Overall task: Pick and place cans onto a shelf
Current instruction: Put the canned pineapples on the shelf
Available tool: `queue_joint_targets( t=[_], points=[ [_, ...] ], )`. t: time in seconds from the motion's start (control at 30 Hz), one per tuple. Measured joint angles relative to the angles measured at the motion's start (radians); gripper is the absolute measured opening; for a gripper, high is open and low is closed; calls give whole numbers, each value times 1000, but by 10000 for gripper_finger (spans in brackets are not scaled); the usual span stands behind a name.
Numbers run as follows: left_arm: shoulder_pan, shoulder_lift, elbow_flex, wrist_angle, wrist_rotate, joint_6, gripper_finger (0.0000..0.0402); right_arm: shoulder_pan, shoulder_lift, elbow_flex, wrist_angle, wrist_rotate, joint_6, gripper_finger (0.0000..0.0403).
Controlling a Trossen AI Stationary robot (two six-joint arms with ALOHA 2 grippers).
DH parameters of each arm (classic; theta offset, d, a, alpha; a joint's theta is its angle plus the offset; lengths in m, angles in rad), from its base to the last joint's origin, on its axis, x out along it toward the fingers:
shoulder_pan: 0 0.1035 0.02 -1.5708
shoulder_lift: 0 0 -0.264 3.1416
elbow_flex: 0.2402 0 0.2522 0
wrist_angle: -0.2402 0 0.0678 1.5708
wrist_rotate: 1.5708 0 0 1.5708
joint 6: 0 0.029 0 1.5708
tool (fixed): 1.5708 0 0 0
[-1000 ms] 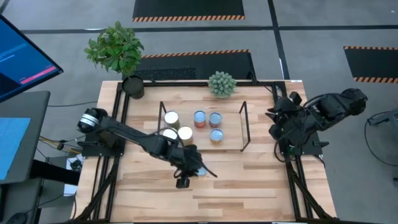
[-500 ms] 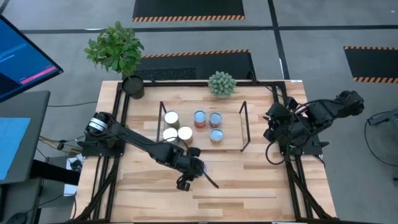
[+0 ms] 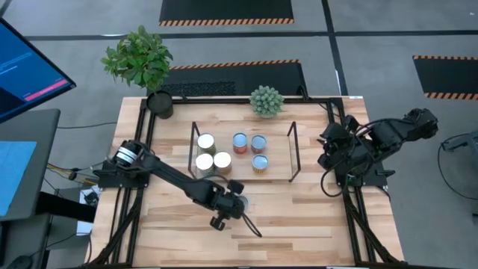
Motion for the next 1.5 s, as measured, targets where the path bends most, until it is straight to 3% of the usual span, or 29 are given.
queue_joint_targets(
  t=[0.33, 0.57, 0.7, 0.87, 1.07, 1.23, 1.5],
  points=[
    [-1, 61, 6, 16, 19, 58, 95, 0, -13, 0, 0, 0, -5, 101],
    [1, 61, 64, -55, 12, -3, 10, 0, -13, 0, 0, 3, -10, 101],
    [14, 72, 164, -160, 55, -14, 3, 0, -13, 0, 0, 24, -28, 101],
    [47, 66, 378, -338, 102, 31, 1, -12, -13, 0, 0, 49, -75, 101],
    [145, 64, 622, -520, 31, 80, 1, -27, -13, 0, 0, 49, -84, 101],
    [258, 72, 771, -450, 2, 23, 0, -18, -13, 0, 0, 33, -66, 101],
    [324, 157, 840, -264, -16, 7, 0, 17, -13, 0, 0, 25, -45, 101]
  ],
)
